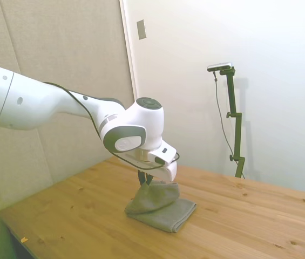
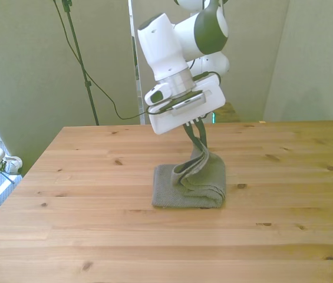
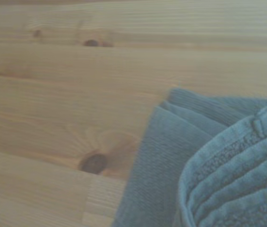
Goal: Unfold the towel
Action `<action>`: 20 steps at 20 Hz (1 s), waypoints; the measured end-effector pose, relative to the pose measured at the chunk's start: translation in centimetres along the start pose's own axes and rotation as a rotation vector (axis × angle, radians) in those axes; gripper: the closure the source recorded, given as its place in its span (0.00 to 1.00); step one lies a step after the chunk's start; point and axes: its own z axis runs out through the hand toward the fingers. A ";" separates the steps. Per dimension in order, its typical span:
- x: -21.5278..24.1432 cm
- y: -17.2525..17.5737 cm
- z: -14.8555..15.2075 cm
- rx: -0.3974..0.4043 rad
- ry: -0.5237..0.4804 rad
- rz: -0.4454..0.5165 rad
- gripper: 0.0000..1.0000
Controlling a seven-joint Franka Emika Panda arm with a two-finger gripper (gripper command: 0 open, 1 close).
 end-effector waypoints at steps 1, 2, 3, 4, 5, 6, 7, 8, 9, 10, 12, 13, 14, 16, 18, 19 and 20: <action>-0.4 -1.1 0.4 0.002 -0.007 -0.052 1.00; -0.9 -2.1 0.7 0.003 -0.017 -0.102 1.00; -1.3 -3.1 0.9 0.006 -0.029 -0.151 1.00; -1.7 -4.0 0.9 0.008 -0.038 -0.200 1.00; -2.1 -4.7 0.9 0.011 -0.045 -0.246 1.00; -2.4 -5.4 0.9 0.011 -0.046 -0.280 1.00; -2.6 -6.0 1.0 0.008 -0.047 -0.302 1.00; -2.9 -6.5 1.2 0.002 -0.049 -0.323 1.00; -3.2 -7.0 1.5 -0.009 -0.051 -0.346 1.00; -3.4 -7.4 1.8 -0.023 -0.043 -0.369 1.00; -3.8 -8.3 2.5 -0.054 -0.016 -0.413 1.00; -4.1 -8.8 3.0 -0.071 -0.007 -0.438 1.00; -4.5 -9.3 3.4 -0.086 0.001 -0.462 1.00; -5.2 -10.3 4.4 -0.107 0.019 -0.505 1.00; -6.1 -11.5 5.1 -0.107 0.037 -0.533 1.00; -6.4 -12.0 5.3 -0.104 0.041 -0.541 1.00; -6.7 -12.5 5.4 -0.102 0.044 -0.544 1.00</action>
